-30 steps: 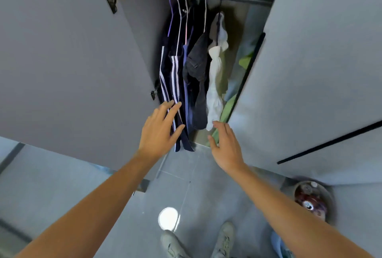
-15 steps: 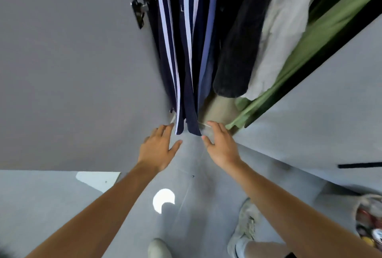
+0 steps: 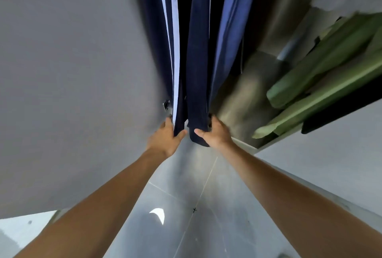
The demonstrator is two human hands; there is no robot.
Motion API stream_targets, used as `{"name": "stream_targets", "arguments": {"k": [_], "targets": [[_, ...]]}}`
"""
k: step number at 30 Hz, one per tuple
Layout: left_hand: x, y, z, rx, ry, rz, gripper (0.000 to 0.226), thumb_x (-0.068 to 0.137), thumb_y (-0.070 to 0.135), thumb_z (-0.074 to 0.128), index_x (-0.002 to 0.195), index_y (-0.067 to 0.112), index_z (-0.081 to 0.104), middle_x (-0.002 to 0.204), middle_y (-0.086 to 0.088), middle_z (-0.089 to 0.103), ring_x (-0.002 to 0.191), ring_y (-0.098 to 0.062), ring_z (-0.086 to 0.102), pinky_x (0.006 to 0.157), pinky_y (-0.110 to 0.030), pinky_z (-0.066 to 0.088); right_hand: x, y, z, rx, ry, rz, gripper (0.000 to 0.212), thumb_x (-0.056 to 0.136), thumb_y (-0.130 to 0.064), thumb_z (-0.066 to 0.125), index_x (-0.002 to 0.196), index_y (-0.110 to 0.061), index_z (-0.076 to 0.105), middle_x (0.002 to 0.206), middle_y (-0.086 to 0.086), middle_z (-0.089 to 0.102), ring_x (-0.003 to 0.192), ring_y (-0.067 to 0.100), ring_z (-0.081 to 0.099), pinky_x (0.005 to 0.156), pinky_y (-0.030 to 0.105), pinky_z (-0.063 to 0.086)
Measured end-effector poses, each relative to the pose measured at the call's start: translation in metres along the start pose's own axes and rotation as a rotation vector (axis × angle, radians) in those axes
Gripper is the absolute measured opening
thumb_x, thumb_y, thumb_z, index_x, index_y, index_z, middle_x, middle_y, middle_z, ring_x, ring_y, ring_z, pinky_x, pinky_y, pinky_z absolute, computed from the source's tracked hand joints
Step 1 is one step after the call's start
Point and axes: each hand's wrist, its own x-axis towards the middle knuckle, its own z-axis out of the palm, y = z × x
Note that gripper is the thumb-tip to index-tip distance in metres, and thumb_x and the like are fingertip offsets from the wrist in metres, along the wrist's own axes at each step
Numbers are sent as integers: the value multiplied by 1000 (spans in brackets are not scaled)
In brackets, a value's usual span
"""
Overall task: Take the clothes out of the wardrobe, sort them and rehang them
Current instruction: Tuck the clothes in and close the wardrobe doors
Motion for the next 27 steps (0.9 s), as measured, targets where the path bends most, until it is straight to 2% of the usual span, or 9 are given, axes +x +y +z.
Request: {"name": "stream_targets", "arguments": {"k": [4, 7, 10, 12, 14, 16, 20, 24, 27], "targets": [[37, -7, 29, -125, 44, 35, 67, 96, 69, 55, 144, 26, 37, 112, 3, 67, 101, -28, 67, 88, -45, 56, 40, 14, 35, 153, 24, 12, 93, 54, -84, 70, 132, -34, 55, 116, -2, 73, 101, 30, 73, 88, 46, 62], [56, -7, 46, -314, 64, 93, 63, 94, 70, 58, 144, 37, 41, 102, 9, 71, 93, -18, 69, 82, -37, 57, 32, -1, 31, 279, 9, 35, 57, 87, -63, 71, 117, -17, 57, 102, 5, 78, 86, 21, 77, 75, 23, 61], [67, -3, 55, -510, 90, 161, 49, 97, 60, 62, 138, 37, 51, 107, 14, 73, 97, -13, 70, 80, -30, 58, 45, 5, 26, 408, 66, -22, 33, 102, -45, 63, 108, -12, 56, 92, 1, 74, 63, -3, 66, 50, 3, 42], [73, -2, 58, -625, 76, 199, 39, 99, 53, 64, 135, 38, 55, 112, 17, 73, 102, -12, 70, 89, -39, 61, 47, 8, 18, 534, 91, -106, 44, 98, -53, 60, 113, -12, 67, 100, 1, 75, 75, -1, 70, 73, 10, 54], [78, 2, 59, -696, 52, 214, 34, 99, 50, 64, 131, 39, 59, 114, 16, 73, 107, -13, 70, 96, -45, 60, 54, 19, 10, 590, 104, -150, 48, 90, -62, 58, 107, -21, 73, 103, 3, 79, 95, 19, 76, 95, 42, 60], [84, 8, 58, -719, 43, 211, 40, 95, 57, 64, 132, 42, 60, 117, 15, 74, 112, -14, 70, 100, -48, 58, 55, 22, -2, 670, 82, -193, 27, 100, -42, 58, 101, -19, 72, 106, 13, 77, 101, 31, 75, 97, 53, 59], [103, 32, 51, -695, 90, 247, 36, 100, 54, 58, 132, 39, 62, 119, 17, 73, 116, -10, 67, 109, -44, 52, 48, 1, -34, 868, 86, -239, 22, 109, -3, 46, 113, -13, 66, 111, 14, 72, 95, 24, 73, 90, 33, 60], [120, 64, 38, -651, 122, 297, 27, 109, 28, 55, 132, 14, 62, 109, 13, 68, 105, -5, 64, 87, -7, 43, 64, -5, -49, 844, 209, -285, 41, 104, 6, 41, 104, -23, 69, 102, -1, 73, 91, 8, 72, 81, 28, 58], [135, 72, 39, -484, 123, 343, 35, 108, 37, 56, 136, 17, 61, 127, 5, 65, 121, -12, 59, 94, -16, 41, 73, -6, -56, 815, 262, -319, 38, 103, 4, 43, 118, -20, 68, 111, -4, 72, 99, 1, 70, 89, 25, 55]]}}
